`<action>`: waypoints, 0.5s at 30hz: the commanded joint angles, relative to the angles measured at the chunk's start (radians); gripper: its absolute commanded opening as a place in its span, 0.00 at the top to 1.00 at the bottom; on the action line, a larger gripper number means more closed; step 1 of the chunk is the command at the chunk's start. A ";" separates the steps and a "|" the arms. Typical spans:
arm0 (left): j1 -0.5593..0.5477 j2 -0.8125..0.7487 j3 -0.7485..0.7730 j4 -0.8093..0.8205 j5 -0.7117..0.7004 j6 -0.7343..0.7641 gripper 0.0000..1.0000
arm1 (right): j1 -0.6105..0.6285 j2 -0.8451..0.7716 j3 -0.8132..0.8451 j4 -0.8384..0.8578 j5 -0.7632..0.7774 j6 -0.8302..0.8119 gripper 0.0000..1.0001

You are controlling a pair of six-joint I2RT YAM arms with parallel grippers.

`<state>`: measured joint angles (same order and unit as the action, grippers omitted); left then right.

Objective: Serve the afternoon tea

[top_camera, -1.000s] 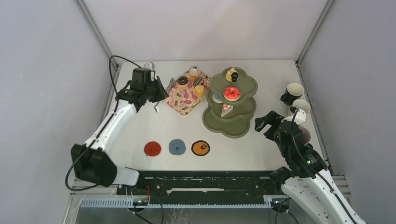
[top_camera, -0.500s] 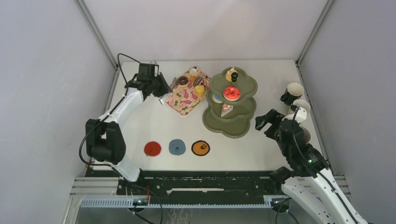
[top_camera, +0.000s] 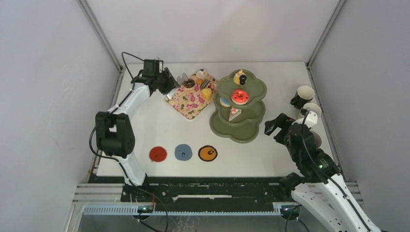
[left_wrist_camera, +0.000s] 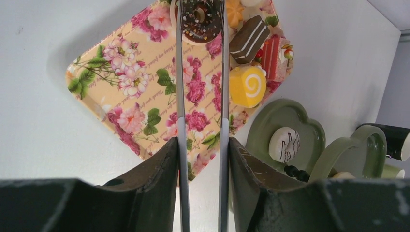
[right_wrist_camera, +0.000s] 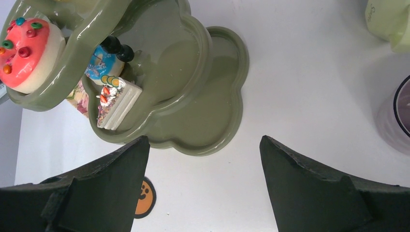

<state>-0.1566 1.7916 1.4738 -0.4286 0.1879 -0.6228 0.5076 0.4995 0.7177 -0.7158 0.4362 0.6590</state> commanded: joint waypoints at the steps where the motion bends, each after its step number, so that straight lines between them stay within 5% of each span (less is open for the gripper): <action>1: 0.002 -0.008 0.066 0.031 0.025 -0.014 0.56 | 0.009 -0.008 0.039 0.002 0.021 -0.001 0.08; 15: 0.003 0.030 0.041 0.018 -0.004 -0.044 0.53 | 0.009 0.016 0.039 0.023 0.014 0.000 0.08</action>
<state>-0.1566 1.8103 1.4738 -0.4316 0.1875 -0.6495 0.5114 0.5064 0.7177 -0.7166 0.4404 0.6598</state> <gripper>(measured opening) 0.470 0.923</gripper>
